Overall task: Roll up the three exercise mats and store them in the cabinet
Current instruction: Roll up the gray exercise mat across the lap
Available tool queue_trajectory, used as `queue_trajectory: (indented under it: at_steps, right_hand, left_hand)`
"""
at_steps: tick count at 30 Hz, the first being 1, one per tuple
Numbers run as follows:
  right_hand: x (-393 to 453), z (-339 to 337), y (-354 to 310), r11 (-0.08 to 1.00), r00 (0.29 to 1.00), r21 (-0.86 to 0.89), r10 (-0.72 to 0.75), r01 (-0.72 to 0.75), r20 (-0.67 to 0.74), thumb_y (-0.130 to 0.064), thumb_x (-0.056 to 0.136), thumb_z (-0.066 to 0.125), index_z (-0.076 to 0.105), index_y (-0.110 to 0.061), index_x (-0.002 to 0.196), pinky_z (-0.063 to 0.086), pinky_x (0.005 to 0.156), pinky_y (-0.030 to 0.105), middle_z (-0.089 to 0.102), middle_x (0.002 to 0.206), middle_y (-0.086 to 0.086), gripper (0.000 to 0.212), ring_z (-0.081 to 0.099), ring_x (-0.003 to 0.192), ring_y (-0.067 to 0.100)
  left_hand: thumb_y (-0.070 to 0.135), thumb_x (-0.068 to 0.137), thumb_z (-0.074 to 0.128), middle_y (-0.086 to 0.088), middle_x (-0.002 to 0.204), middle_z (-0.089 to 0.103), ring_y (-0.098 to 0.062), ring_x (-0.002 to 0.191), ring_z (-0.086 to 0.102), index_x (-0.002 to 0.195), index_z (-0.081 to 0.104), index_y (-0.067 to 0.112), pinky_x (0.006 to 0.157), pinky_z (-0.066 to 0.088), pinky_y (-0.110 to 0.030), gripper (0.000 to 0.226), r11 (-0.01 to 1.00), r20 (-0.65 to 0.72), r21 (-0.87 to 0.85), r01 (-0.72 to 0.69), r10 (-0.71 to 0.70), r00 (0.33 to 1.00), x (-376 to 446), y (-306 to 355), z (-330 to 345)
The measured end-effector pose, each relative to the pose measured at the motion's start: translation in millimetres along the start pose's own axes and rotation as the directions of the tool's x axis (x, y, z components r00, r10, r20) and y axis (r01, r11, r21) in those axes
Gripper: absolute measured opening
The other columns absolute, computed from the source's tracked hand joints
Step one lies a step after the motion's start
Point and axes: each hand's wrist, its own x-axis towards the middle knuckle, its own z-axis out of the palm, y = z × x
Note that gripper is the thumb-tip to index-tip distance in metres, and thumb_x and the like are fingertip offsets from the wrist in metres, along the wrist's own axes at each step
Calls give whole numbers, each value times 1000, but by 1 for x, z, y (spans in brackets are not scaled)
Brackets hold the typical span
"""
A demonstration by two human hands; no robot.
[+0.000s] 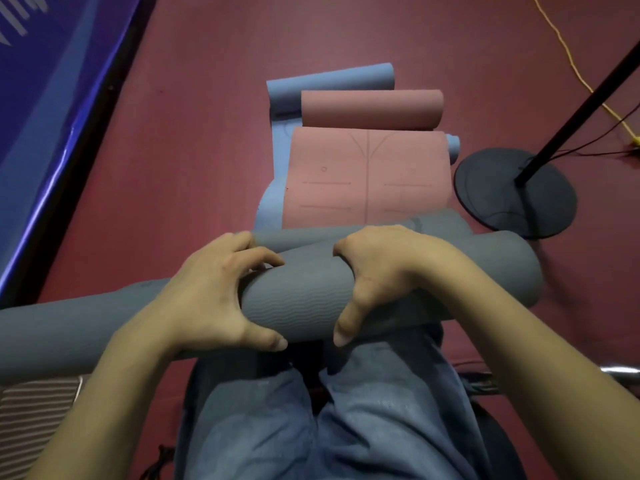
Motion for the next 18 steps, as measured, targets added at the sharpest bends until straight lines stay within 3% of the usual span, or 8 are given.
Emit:
queue_trajectory:
  at_steps: [2, 4, 7, 9, 12, 15, 18]
  right_hand:
    - [3, -2, 3, 998, 999, 60, 5, -7, 36, -80, 32, 84, 65, -28, 100, 58, 81, 38, 69, 93, -12, 88, 65, 84, 14]
    - [5, -1, 4, 997, 999, 78, 8, -11, 43, -81, 30, 84, 65, -28, 99, 58, 81, 38, 69, 92, -13, 89, 66, 84, 13]
    - [6, 1, 2, 997, 1000, 74, 5, -7, 25, -84, 30, 81, 66, -30, 101, 58, 83, 38, 69, 94, -15, 91, 66, 86, 13]
    - [4, 2, -1, 998, 1000, 58, 3, -4, 11, -85, 32, 81, 64, -31, 105, 56, 86, 39, 68, 98, -15, 93, 65, 90, 14]
    - [2, 5, -5, 999, 999, 36, 0, 1, -36, -84, 37, 82, 53, -31, 126, 49, 93, 38, 57, 120, -13, 107, 56, 108, 16]
    - [-2, 12, -5, 998, 980, -62, -40, 28, -193, -89, 36, 76, 47, -26, 116, 40, 91, 37, 45, 113, -7, 106, 41, 105, 17]
    - [-14, 18, -5, 998, 957, -67, -35, 16, -289, -87, 45, 73, 40, -25, 110, 37, 88, 39, 49, 110, -6, 96, 41, 99, 20]
  left_hand:
    - [83, 46, 72, 25, 95, 46, -8, 86, 51, 126, 66, 32, 74, 41, -26, 95, 995, -51, 97, -21, 26, 998, -6, 3, 2]
    - [89, 51, 62, 11, 105, 57, -19, 89, 57, 137, 61, 21, 79, 52, -35, 110, 973, -51, 231, -16, 29, 998, -10, 7, 8]
    - [97, 37, 51, -7, 121, 64, -30, 99, 63, 143, 50, 3, 88, 58, -44, 142, 929, 15, 369, 10, -17, 1000, -10, 9, 21]
    - [94, 29, 58, -12, 125, 66, -33, 105, 66, 142, 49, -2, 90, 57, -47, 149, 918, 20, 395, 20, -31, 999, -9, 6, 26]
    - [85, 30, 75, -13, 120, 68, -34, 103, 68, 140, 51, -3, 88, 58, -47, 143, 913, -6, 408, 32, -32, 999, -11, 3, 27]
    - [77, 40, 66, -8, 120, 67, -32, 105, 67, 142, 49, 3, 89, 55, -45, 127, 929, -18, 370, 28, -23, 1000, -10, 1, 27]
    - [68, 44, 65, 3, 120, 65, -24, 109, 64, 136, 49, 20, 89, 49, -37, 105, 933, 30, 361, 15, -28, 999, -1, 5, 18]
